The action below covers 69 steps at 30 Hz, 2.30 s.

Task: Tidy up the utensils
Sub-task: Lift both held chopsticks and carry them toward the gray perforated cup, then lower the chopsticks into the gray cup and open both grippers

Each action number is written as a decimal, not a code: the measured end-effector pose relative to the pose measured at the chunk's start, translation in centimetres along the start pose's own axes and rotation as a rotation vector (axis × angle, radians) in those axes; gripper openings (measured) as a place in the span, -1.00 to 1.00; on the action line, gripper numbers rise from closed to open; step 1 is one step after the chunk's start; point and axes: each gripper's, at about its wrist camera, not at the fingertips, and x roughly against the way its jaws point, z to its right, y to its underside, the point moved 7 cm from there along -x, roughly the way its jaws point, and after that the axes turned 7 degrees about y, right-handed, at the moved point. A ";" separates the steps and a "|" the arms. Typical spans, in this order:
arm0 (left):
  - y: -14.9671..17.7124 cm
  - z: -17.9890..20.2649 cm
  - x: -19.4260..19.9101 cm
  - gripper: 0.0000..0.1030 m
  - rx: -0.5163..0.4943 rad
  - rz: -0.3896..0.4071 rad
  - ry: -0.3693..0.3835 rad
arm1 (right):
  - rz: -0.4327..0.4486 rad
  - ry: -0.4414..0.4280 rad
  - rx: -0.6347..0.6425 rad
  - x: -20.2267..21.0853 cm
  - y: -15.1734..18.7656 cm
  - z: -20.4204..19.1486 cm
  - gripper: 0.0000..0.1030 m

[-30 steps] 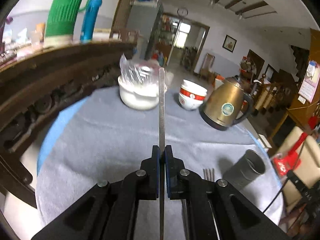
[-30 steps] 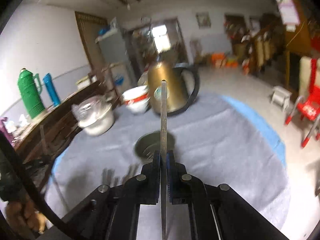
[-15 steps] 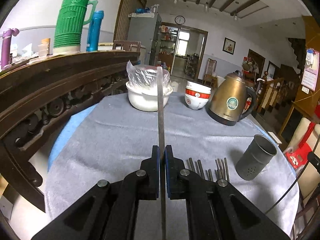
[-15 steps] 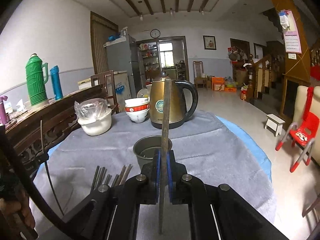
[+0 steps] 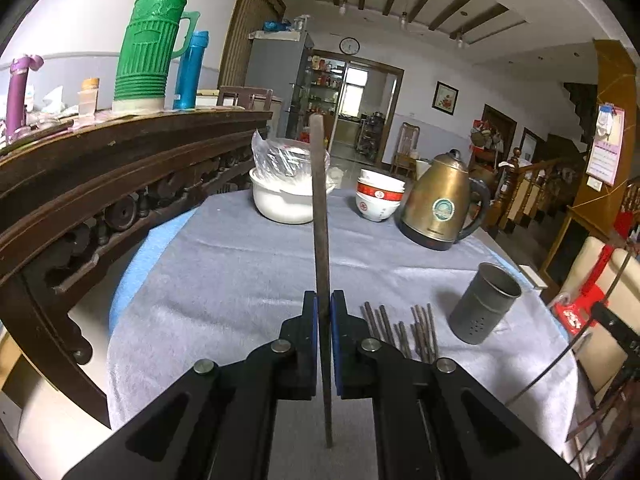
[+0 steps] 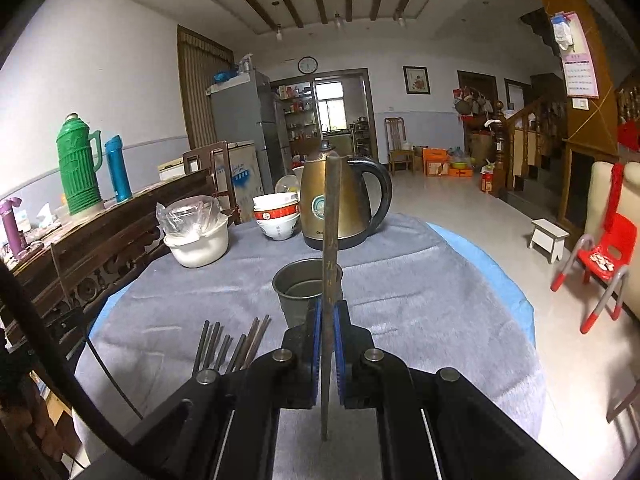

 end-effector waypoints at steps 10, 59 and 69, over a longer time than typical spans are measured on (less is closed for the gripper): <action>-3.1 1.2 0.1 -0.88 0.073 0.036 0.071 | 0.037 -0.016 -0.047 0.7 -2.0 1.1 -0.88; -6.8 15.1 -12.1 0.21 0.003 -0.119 0.299 | -0.150 -0.027 -0.107 -10.8 -7.4 2.4 -0.79; -1.7 2.1 -5.9 0.55 0.057 -0.129 0.065 | -0.212 0.041 -0.160 -5.1 -0.8 4.8 0.49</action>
